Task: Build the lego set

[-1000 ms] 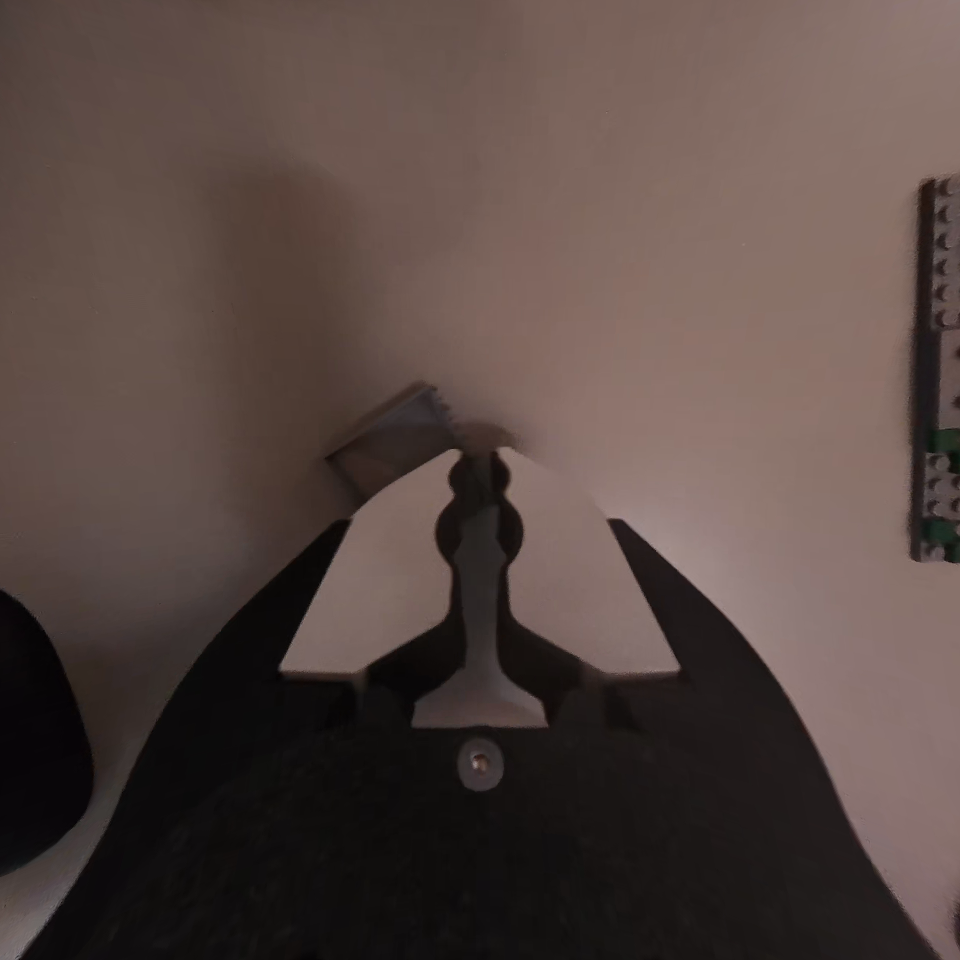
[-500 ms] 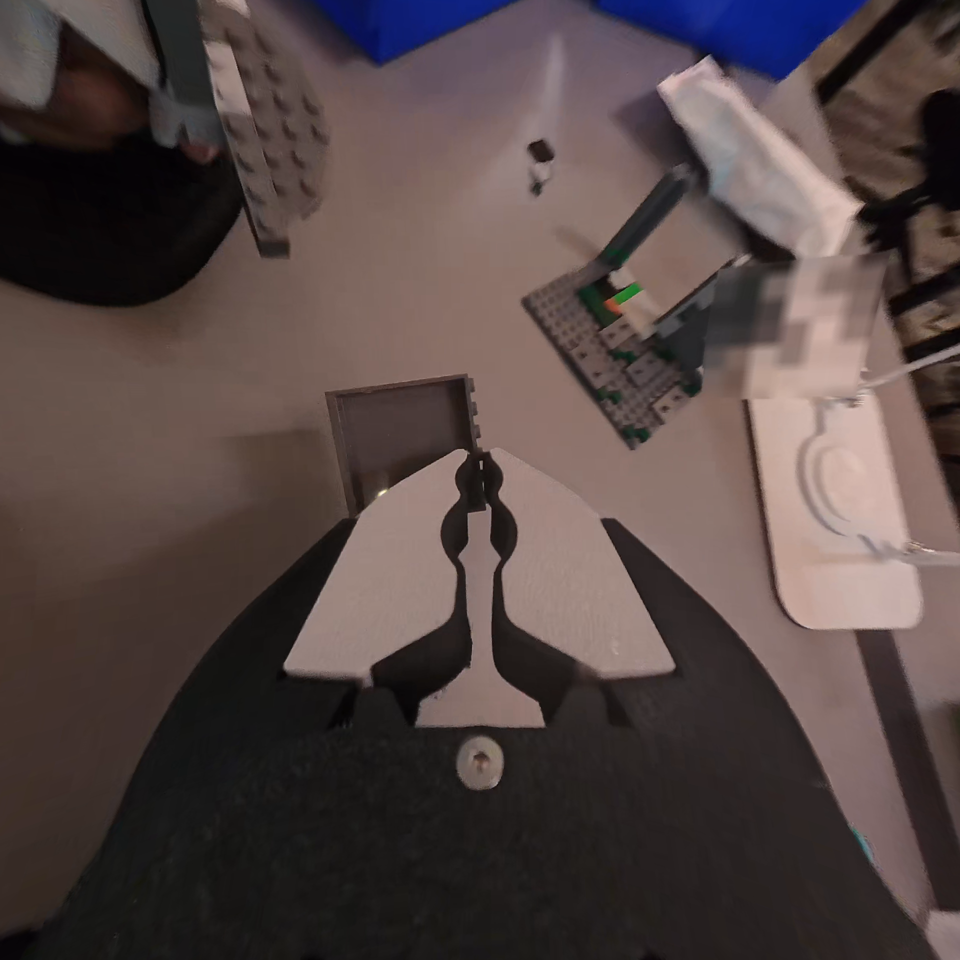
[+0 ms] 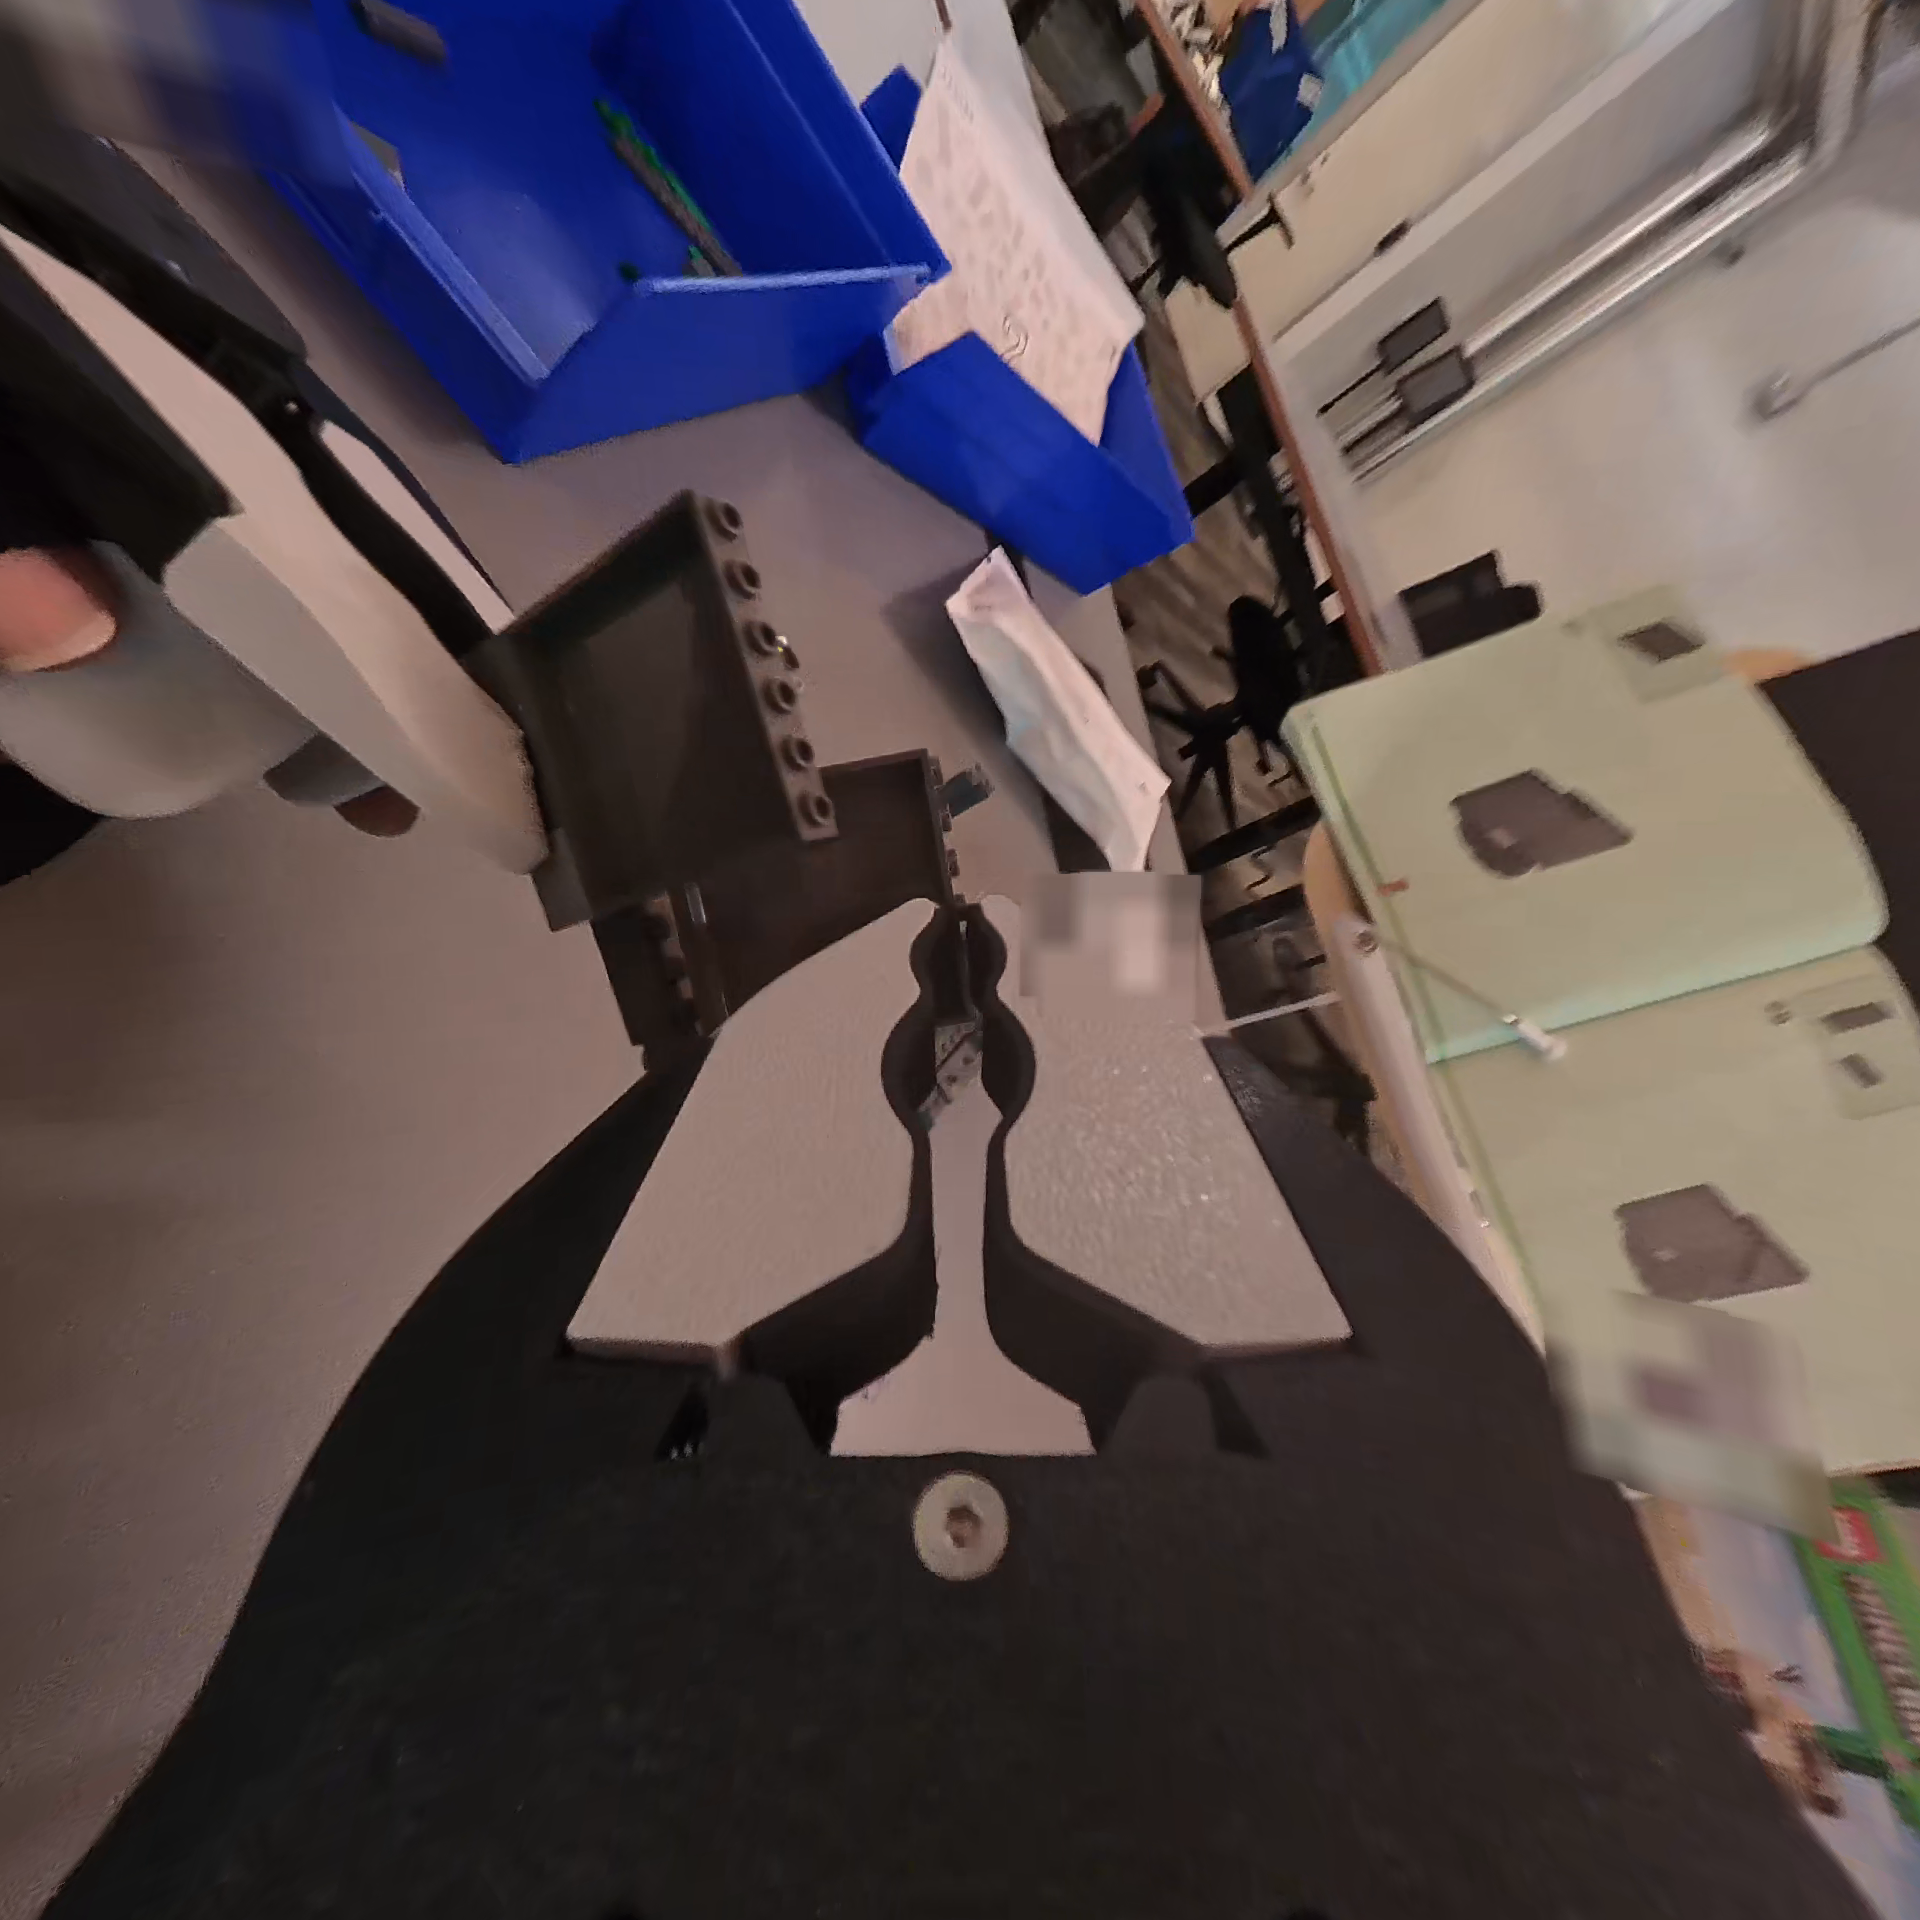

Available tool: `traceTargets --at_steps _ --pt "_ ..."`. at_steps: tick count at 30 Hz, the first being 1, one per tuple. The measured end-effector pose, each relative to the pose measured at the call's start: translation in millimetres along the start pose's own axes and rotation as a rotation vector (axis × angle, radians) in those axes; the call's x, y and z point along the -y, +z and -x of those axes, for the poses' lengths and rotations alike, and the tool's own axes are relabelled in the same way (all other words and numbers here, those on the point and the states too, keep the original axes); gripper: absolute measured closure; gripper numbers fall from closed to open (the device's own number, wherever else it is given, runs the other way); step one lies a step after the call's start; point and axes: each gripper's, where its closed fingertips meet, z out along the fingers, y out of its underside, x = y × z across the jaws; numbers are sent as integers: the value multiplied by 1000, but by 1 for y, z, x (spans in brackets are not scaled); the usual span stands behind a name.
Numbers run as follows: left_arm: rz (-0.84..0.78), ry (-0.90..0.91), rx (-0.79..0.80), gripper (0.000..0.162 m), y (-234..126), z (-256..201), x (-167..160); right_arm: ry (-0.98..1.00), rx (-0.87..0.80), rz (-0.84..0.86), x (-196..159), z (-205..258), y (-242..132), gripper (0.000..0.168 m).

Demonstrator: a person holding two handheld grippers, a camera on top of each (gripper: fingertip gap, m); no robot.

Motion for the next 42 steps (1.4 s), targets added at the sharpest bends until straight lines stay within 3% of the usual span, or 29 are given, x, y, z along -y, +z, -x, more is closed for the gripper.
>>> traceTargets --at_steps 11,30,42 --pt "-62 15 -54 141 -4 -10 11 -175 -69 -109 28 6 -23 164" --pt "-163 19 -205 143 -16 -30 18 4 32 -206 43 12 -37 164" --pt "-286 -169 -256 143 -24 -24 24 29 82 -268 59 26 -41 163"
